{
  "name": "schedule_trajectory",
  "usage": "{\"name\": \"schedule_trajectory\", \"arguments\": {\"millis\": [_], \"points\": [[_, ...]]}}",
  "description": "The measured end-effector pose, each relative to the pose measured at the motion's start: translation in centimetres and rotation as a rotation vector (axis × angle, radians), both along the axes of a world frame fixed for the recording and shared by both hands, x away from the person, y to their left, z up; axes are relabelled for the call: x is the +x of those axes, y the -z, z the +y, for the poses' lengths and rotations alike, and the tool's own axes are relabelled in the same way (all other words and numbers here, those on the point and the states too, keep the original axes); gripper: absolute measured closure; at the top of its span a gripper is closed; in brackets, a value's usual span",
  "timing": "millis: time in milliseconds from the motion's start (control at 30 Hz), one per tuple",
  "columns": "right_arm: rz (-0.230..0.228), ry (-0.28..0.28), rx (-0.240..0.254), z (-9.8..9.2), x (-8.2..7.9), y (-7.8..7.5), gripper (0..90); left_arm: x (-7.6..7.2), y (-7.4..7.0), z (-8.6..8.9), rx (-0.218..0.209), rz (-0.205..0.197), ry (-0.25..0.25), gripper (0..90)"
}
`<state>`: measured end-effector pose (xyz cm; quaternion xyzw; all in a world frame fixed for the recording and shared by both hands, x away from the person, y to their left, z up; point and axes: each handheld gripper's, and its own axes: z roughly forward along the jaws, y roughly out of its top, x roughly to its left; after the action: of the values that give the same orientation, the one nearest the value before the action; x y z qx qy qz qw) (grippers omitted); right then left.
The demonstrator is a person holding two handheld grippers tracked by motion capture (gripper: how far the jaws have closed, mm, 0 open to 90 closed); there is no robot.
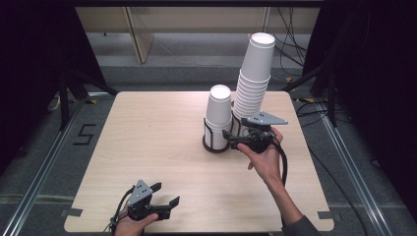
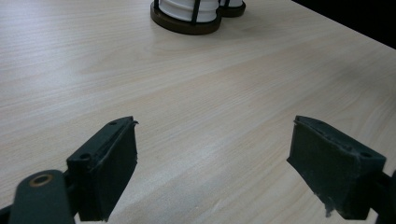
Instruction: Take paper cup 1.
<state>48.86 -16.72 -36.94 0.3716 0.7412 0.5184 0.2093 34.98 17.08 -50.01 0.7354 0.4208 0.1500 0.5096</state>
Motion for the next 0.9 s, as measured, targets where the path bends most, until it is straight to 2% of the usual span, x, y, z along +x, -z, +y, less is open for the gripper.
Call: {"name": "schedule_trajectory", "arguments": {"millis": [67,133,233,267,300,367,400,433,533,667,800,900], "points": [[-0.011,0.005,0.013,0.2,0.4,-0.4,18.3,-0.1,0.0,-0.1,0.002,0.003,-0.001,14.5],[0.006,0.016,0.018,0.4,0.5,-0.7,18.4,-0.1,-0.1,-0.1,0.006,0.004,-0.004,14.5],[-0.019,0.017,0.006,1.0,1.5,-1.5,18.4,-0.2,-0.1,0.0,0.018,0.005,-0.005,14.5],[-0.007,0.017,0.018,1.3,1.7,-1.6,18.4,-0.2,-0.1,0.0,0.018,0.005,-0.005,14.5],[-0.004,0.023,0.014,1.4,1.8,-1.7,18.6,-0.2,-0.1,0.0,0.015,0.005,-0.005,14.5],[-0.025,0.03,-0.017,1.7,2.3,-2.0,18.5,-0.2,-0.1,0.0,0.017,0.006,-0.006,14.5],[0.0,0.033,0.008,2.0,2.5,-2.1,18.5,-0.2,-0.1,0.0,0.017,0.006,-0.006,14.5],[-0.014,0.036,-0.01,2.1,2.7,-2.2,18.5,-0.2,0.0,-0.1,0.006,0.0,-0.006,14.5],[0.006,0.06,-0.01,2.4,3.3,-2.5,18.4,-0.1,0.0,-0.1,0.001,0.0,-0.002,14.5],[-0.005,0.07,-0.04,2.7,4.1,-3.0,18.2,-0.2,0.0,-0.2,0.006,-0.001,0.003,14.5],[0.015,0.08,-0.034,3.2,4.6,-3.1,18.1,-0.2,0.0,-0.2,0.011,0.001,0.004,14.5],[0.011,0.087,-0.035,3.9,4.9,-3.2,18.0,-0.2,0.0,-0.3,0.01,0.002,0.003,14.5]]}}
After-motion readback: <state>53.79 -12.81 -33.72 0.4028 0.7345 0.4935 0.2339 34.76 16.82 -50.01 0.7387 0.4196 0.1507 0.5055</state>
